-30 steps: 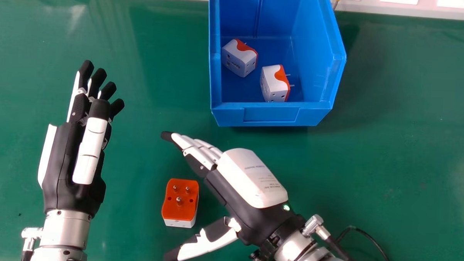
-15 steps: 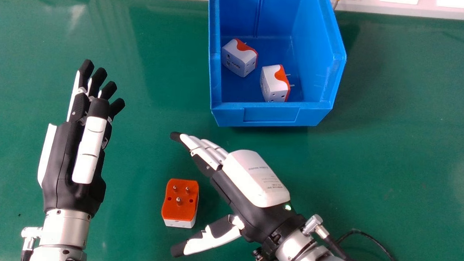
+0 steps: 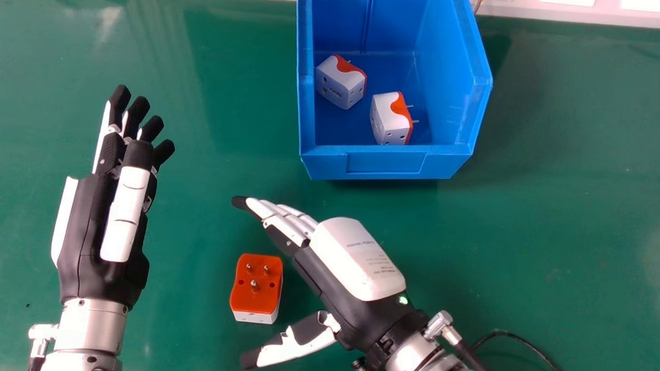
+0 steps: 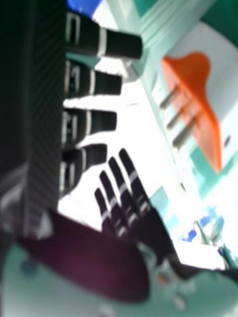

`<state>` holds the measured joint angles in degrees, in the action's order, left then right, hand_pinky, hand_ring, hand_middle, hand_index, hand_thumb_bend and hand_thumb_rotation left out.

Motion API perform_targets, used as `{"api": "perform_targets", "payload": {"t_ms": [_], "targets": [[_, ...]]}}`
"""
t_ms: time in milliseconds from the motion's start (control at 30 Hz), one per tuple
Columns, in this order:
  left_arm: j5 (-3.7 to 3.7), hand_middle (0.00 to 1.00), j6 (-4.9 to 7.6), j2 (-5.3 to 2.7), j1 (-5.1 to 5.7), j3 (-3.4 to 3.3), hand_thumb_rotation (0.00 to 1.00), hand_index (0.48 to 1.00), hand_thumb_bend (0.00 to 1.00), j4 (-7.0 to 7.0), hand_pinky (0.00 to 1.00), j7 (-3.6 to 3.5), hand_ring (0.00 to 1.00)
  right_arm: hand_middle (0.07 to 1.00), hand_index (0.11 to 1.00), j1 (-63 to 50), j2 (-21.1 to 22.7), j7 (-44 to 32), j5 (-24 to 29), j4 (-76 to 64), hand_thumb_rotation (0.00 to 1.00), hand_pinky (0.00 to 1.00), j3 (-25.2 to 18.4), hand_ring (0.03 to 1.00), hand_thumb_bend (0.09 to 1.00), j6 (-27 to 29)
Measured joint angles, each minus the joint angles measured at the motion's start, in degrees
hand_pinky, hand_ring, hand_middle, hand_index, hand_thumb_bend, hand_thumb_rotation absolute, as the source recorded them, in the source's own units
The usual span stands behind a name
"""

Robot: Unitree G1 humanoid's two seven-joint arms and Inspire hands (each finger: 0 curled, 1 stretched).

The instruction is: Pick all objects and put in blue box

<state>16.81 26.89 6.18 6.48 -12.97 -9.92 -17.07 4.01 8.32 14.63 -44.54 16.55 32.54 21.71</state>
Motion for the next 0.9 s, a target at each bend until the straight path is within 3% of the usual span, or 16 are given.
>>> {"api": "perform_targets", "payload": {"t_ms": [300, 400, 900], "targets": [[-0.24, 0.99, 0.0, -0.01, 0.0, 0.02, 0.78, 0.983, 0.8, 0.01, 0.93, 0.24, 0.96, 0.876, 0.879, -0.06, -0.12, 3.86, -4.43, 1.47, 0.16, 0.7, 2.06, 0.85, 0.802, -1.38], [-0.68, 0.99, 0.02, -0.02, 0.01, 0.04, 0.79, 0.982, 0.8, 0.01, 0.93, 0.25, 0.96, 0.872, 0.873, -0.06, -0.12, 4.63, -5.23, 1.64, 0.14, 0.7, 2.48, 0.844, 0.81, -1.81], [-0.66, 0.99, 0.01, -0.04, 0.61, 0.23, 0.8, 0.983, 0.79, 0.47, 0.93, 0.06, 0.96, 0.858, 0.842, 0.26, 0.17, 7.58, -8.0, 5.05, 0.11, 0.66, 4.2, 0.833, 0.826, -3.74]]}}
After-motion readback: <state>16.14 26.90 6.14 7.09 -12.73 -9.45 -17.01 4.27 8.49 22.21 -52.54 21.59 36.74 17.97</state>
